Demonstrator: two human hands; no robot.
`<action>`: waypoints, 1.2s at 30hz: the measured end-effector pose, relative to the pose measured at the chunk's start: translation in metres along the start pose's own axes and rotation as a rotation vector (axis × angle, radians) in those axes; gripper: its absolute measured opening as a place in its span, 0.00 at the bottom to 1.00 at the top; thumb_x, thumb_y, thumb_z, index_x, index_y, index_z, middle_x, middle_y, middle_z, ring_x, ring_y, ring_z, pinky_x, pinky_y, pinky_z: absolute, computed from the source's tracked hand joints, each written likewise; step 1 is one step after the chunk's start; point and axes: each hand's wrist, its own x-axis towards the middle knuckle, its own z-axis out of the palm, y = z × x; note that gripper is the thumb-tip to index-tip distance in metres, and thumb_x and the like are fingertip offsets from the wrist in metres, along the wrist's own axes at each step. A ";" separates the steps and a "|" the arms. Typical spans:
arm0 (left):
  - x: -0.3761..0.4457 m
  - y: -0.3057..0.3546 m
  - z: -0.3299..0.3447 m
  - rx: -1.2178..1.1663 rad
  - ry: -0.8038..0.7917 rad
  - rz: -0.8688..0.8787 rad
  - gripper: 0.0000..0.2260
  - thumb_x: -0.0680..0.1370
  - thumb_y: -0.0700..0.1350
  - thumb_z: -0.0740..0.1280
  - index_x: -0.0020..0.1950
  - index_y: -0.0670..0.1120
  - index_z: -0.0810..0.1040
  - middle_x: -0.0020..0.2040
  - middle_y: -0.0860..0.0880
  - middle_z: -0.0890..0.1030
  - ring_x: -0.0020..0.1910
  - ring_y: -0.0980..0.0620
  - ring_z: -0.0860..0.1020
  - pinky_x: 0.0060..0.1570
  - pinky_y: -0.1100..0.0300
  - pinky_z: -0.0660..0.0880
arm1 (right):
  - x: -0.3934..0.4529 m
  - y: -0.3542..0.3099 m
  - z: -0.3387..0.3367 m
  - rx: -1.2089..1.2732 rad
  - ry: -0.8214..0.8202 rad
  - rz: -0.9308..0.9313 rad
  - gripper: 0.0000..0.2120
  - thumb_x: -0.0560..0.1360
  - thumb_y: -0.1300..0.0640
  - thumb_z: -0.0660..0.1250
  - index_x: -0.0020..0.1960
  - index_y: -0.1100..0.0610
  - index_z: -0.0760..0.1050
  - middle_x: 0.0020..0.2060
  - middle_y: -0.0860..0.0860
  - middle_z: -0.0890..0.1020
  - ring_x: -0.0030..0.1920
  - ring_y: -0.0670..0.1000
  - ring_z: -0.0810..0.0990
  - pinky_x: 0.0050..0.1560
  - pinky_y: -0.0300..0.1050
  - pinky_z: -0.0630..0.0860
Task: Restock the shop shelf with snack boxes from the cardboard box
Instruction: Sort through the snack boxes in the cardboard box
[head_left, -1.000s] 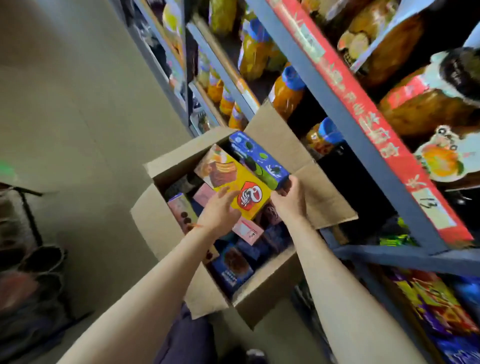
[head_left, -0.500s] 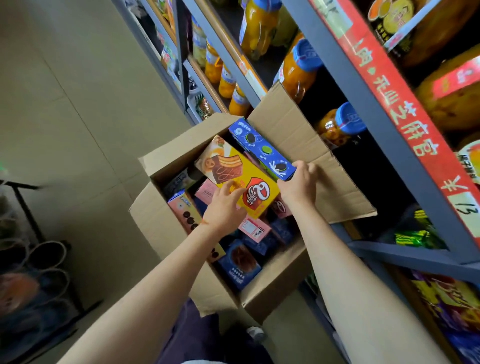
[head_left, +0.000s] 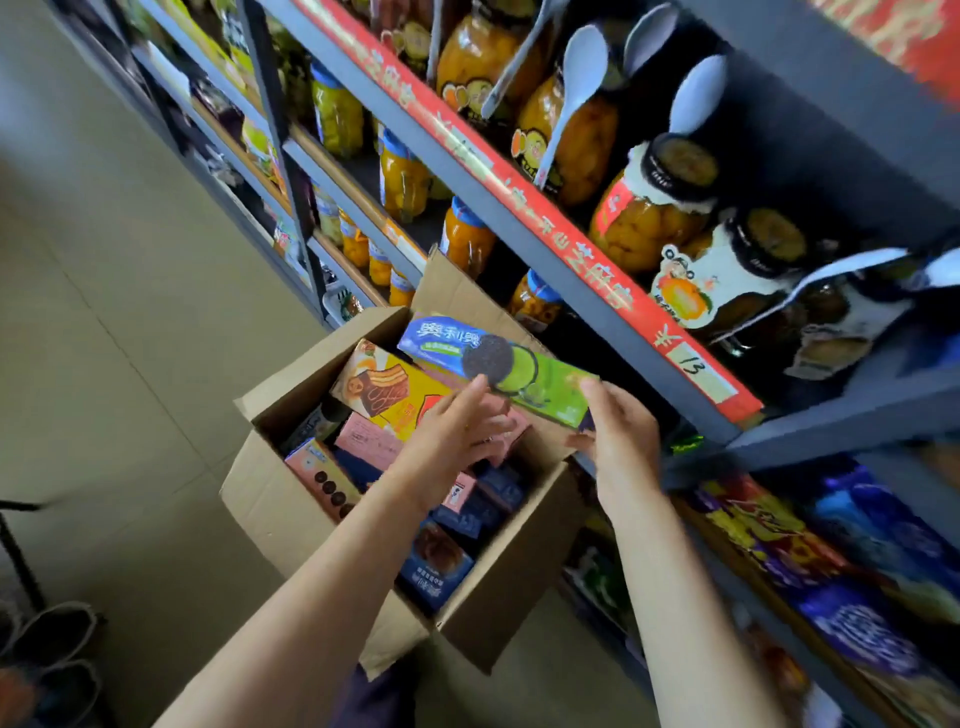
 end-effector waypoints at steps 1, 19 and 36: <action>-0.009 0.002 0.014 -0.092 -0.023 0.027 0.16 0.76 0.57 0.66 0.55 0.46 0.76 0.44 0.47 0.81 0.47 0.48 0.83 0.57 0.50 0.77 | -0.012 -0.008 -0.015 0.052 -0.036 -0.010 0.07 0.75 0.52 0.70 0.47 0.56 0.81 0.39 0.51 0.82 0.40 0.51 0.79 0.33 0.45 0.78; -0.156 -0.050 0.317 0.056 -0.376 0.370 0.34 0.69 0.54 0.74 0.70 0.38 0.72 0.63 0.38 0.80 0.63 0.41 0.78 0.59 0.51 0.76 | -0.139 -0.103 -0.350 -0.213 0.001 -0.514 0.27 0.59 0.32 0.78 0.51 0.43 0.74 0.47 0.40 0.83 0.46 0.37 0.81 0.48 0.35 0.75; -0.180 -0.044 0.422 0.720 -0.030 0.962 0.12 0.79 0.39 0.67 0.62 0.43 0.73 0.51 0.48 0.77 0.43 0.60 0.79 0.43 0.63 0.78 | -0.146 -0.173 -0.466 -0.416 0.396 -0.750 0.24 0.68 0.46 0.79 0.56 0.43 0.69 0.48 0.37 0.79 0.48 0.35 0.76 0.43 0.29 0.69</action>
